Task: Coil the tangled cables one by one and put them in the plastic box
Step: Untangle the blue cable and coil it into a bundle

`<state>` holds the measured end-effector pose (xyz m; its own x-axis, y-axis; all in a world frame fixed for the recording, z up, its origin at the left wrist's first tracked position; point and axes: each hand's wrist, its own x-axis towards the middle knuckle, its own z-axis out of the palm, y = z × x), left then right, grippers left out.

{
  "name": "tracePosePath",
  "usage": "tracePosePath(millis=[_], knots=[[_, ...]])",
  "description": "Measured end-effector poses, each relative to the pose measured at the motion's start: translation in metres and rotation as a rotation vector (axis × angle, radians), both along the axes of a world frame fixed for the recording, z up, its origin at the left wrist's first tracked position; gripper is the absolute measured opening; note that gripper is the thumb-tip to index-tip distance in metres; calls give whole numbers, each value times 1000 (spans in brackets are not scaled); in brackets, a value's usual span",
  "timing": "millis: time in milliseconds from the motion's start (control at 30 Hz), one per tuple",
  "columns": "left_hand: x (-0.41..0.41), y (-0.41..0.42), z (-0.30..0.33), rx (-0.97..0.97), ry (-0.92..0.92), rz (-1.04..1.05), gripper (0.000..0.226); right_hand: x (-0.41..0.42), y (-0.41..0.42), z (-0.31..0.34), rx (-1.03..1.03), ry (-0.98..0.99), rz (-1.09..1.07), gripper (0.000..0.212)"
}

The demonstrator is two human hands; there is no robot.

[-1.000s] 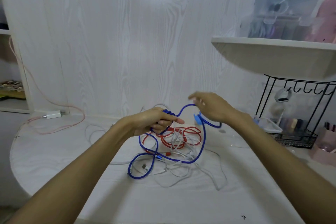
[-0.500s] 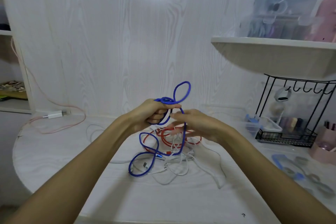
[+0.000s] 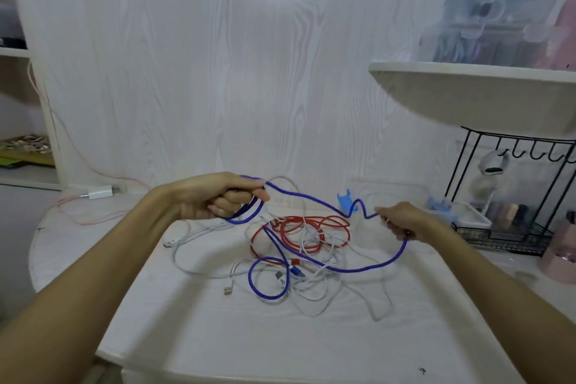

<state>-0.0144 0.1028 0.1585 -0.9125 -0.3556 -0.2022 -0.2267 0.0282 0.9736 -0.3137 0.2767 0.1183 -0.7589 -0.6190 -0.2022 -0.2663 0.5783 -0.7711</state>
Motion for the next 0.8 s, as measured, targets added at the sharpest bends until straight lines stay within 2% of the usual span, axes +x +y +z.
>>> tracePosePath(millis=[67, 100, 133, 167, 200, 233, 333, 400, 433, 533, 667, 733, 800], knots=[[-10, 11, 12, -166, -66, 9, 38, 13, -12, 6, 211, 231, 56, 18], [-17, 15, 17, -279, -109, 26, 40, 20, -20, 16, 206, 389, 62, 24], [-23, 19, 22, -376, -145, 46, 41, 32, -27, 30, 93, 542, 75, 31], [-29, 23, 27, -434, -160, 58, 41, 52, -33, 44, -112, 621, 89, 34], [-35, 27, 32, -446, -154, 61, 42, 73, -38, 55, -320, 627, 141, 34], [-39, 30, 36, -432, -131, 54, 45, 95, -42, 63, -421, 574, 243, 36], [-42, 32, 44, -369, -49, 46, 58, 135, -47, 69, -232, 297, 534, 63], [-36, 27, 43, -265, -3, 81, 57, 132, -37, 75, -239, 123, 539, 56], [-30, 23, 41, -201, 23, 103, 55, 125, -30, 80, -273, 98, 534, 49], [-14, 16, 34, -32, 73, 101, 53, 100, -11, 89, -394, 193, 572, 40], [-14, 39, 27, 188, 158, -176, 47, 93, -17, 94, -665, 238, 533, 41], [-23, 61, 29, 278, 289, -265, 43, 100, -32, 90, -751, 243, 465, 41], [-33, 77, 35, 342, 467, -212, 40, 110, -48, 77, -787, 261, 388, 44]])
